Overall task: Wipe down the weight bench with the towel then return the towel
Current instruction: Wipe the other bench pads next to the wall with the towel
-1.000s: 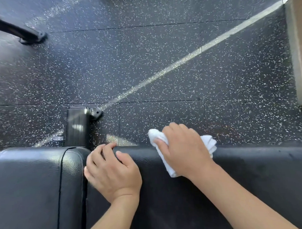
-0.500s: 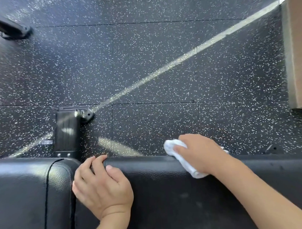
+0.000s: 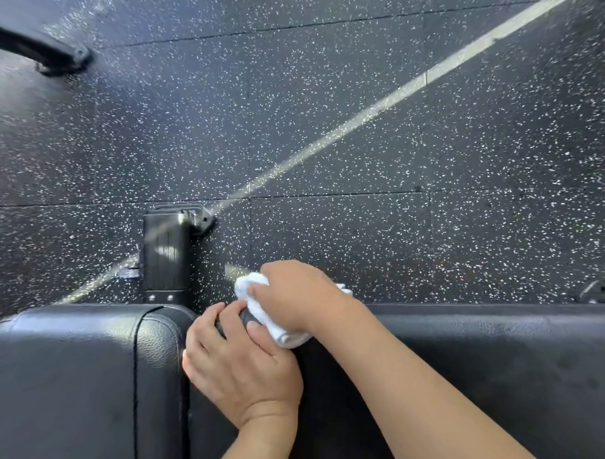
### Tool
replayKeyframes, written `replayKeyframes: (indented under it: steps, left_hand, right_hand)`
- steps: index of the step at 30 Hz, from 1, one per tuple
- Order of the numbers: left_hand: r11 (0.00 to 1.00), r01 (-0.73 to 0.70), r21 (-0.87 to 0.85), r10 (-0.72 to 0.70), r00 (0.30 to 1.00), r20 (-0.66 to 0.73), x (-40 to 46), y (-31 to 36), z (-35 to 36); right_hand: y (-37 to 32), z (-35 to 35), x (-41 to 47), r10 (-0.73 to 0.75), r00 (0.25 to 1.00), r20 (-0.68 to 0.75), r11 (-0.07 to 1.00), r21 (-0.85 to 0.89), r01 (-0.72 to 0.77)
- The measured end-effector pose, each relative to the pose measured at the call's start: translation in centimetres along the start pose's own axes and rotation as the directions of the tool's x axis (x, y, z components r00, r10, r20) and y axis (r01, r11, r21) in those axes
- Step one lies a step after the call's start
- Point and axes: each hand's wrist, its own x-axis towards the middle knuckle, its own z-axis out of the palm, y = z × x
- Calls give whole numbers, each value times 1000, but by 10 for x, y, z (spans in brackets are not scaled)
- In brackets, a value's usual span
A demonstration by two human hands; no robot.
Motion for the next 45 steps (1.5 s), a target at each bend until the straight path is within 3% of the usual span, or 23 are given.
replayKeyframes:
  steps: [3,9,11,14,18,21,26,28,30,32,34,37,40,45]
  left_hand:
    - [1000,-14,11,14,1000,3,-1,1,-2]
    - [1000,-14,1,14,1000,17,-1,4,-6]
    - [1000,-10,1,10,1000,25,0,4,-6]
    - [1000,-2,-13,2,999,49,1,4,-8]
    - [999,5,-44,-2,998,69,1,0,-6]
    - [997,14,-75,-7,995,96,1,-2,-7]
    - [989,55,-136,-27,980,198,3,0,-18]
    - [978,6,-208,40,975,219,4,-11,-24]
    - [954,-161,-254,229,935,269,6,-37,-32]
    - [866,-417,-276,490,817,303,10,-79,-42]
    - [787,-539,-301,616,706,349,16,-128,-57]
    - [737,-643,-208,665,637,390,19,-191,-79]
    - [748,-611,-261,663,663,348,19,-226,-92]
    - [745,-602,-288,667,680,306,11,-213,-99]
  right_hand:
    - [23,-8,-27,-4,998,-67,998,-60,0]
    - [104,-35,-104,250,944,-217,950,-136,-283]
    - [107,-23,-104,185,924,-333,944,-202,-262]
    - [72,6,-81,-32,865,-500,958,-261,-115]
    - [14,34,-34,-216,823,-525,949,-312,50]
    - [1,31,-15,-148,898,-414,974,-220,59]
    - [4,36,-24,-124,880,-458,970,-242,11]
    - [3,44,-24,-164,824,-543,952,-306,-12]
    - [-2,54,-24,-245,740,-626,919,-393,-28]
    - [-16,71,-25,-296,656,-694,896,-440,-61]
    - [-37,92,-25,-320,573,-755,892,-444,-87]
    - [-76,136,-23,-394,552,-735,877,-481,-14]
    - [-99,185,-27,-502,562,-658,834,-541,111]
    - [-68,191,-48,-610,489,-623,774,-602,198]
